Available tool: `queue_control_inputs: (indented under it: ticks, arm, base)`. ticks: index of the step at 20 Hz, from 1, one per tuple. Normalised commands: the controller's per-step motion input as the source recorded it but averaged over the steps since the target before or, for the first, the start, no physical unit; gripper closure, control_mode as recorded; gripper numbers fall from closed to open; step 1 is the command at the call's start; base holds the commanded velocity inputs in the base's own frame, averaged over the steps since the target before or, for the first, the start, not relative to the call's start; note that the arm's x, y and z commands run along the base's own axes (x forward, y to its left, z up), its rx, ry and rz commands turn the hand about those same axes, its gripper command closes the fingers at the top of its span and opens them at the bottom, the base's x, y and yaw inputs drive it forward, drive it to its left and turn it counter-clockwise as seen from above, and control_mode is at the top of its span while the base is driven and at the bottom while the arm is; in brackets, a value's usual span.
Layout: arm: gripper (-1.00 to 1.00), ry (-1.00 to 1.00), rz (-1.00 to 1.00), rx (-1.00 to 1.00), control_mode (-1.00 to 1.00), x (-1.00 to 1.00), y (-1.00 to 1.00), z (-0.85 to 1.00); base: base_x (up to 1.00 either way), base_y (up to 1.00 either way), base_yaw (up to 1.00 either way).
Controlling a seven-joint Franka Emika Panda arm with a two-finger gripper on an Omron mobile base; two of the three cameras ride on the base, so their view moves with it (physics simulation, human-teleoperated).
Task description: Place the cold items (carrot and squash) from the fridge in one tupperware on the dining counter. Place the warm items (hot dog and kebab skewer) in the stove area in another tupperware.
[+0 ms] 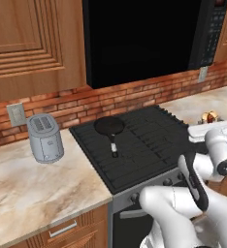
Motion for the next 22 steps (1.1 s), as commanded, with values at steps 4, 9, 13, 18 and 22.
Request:
queue_control_inputs:
  ticks: [4, 9, 13, 18, 22]
  arm:
    - [1.0, 0.54, 0.07, 0.53, -1.0, -0.88, -0.31, 0.91]
    - [1.0, 0.69, 0.09, 0.18, -1.0, -0.85, -0.11, 0.86]
    - [1.0, 0.83, 0.0, 0.15, -1.0, -0.65, 0.26, -0.12]
    - [1.0, 0.61, 0.0, 0.17, -1.0, -0.65, 0.44, -0.74]
    - [1.0, 0.09, 0.0, 0.43, -1.0, -0.44, 0.51, -0.92]
  base:
    - [0.0, 0.0, 0.0]
    - [0.0, 0.0, 0.0]
    - [0.0, 0.0, 0.0]
    - [0.0, 0.0, 0.0]
    - [0.0, 0.0, 0.0]
